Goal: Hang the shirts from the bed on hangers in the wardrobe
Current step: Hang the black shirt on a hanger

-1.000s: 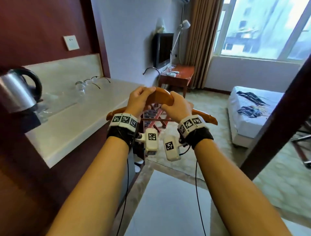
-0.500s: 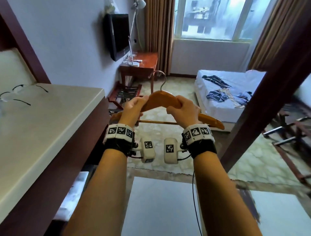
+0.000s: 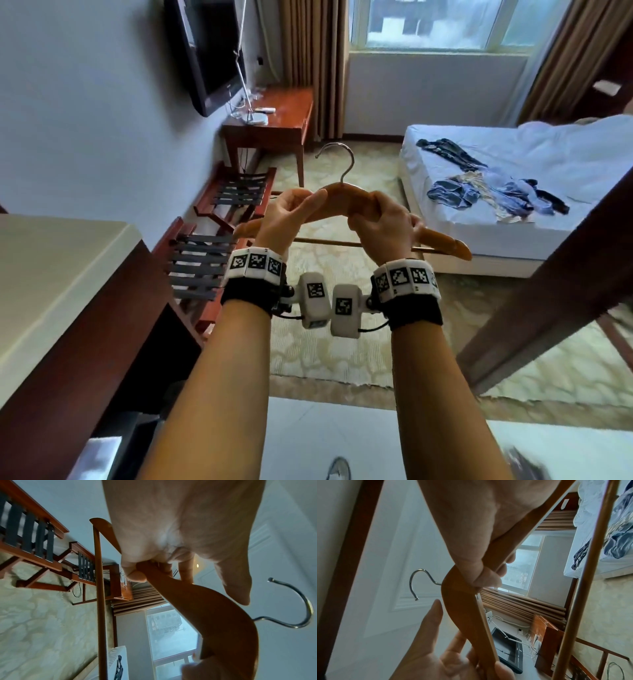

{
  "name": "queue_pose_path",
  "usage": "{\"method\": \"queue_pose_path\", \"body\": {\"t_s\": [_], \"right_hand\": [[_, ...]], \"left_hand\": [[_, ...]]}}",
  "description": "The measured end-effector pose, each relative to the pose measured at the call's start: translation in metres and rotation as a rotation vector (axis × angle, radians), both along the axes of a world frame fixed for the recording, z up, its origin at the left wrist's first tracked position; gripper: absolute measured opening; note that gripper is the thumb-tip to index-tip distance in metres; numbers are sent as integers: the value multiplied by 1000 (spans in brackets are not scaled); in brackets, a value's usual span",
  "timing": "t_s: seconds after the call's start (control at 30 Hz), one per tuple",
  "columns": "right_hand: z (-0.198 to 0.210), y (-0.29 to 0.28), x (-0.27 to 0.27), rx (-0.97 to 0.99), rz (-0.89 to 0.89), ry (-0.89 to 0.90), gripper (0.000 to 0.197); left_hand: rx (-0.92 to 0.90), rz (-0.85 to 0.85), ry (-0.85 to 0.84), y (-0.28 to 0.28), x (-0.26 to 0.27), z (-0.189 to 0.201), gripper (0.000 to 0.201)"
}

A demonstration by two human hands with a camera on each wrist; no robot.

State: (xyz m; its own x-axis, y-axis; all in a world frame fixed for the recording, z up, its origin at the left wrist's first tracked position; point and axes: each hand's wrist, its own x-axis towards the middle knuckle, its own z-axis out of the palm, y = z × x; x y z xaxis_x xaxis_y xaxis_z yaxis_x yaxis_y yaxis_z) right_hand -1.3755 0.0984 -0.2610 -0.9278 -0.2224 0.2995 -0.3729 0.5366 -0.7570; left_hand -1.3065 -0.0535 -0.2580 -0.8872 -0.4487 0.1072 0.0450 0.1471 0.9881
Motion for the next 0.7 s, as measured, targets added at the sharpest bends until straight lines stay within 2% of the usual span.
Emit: {"method": "queue_pose_path", "body": {"t_s": [0.13, 0.33, 0.43, 0.6, 0.7], "right_hand": [[1, -30, -75, -108, 42, -60, 13], [-14, -56, -167, -73, 105, -107, 11], [-21, -72, -217, -7, 80, -97, 14], [-28, -110, -316, -28, 68, -109, 22], [-22, -132, -375, 13, -6, -131, 22]], "left_hand": [[-12, 1, -11, -24, -76, 7, 37], [60, -37, -27, -61, -169, -10, 34], [111, -55, -21, -78, -222, -22, 33], [156, -122, -18, -118, -330, -34, 24], [170, -179, -23, -141, -399, -28, 30]]}}
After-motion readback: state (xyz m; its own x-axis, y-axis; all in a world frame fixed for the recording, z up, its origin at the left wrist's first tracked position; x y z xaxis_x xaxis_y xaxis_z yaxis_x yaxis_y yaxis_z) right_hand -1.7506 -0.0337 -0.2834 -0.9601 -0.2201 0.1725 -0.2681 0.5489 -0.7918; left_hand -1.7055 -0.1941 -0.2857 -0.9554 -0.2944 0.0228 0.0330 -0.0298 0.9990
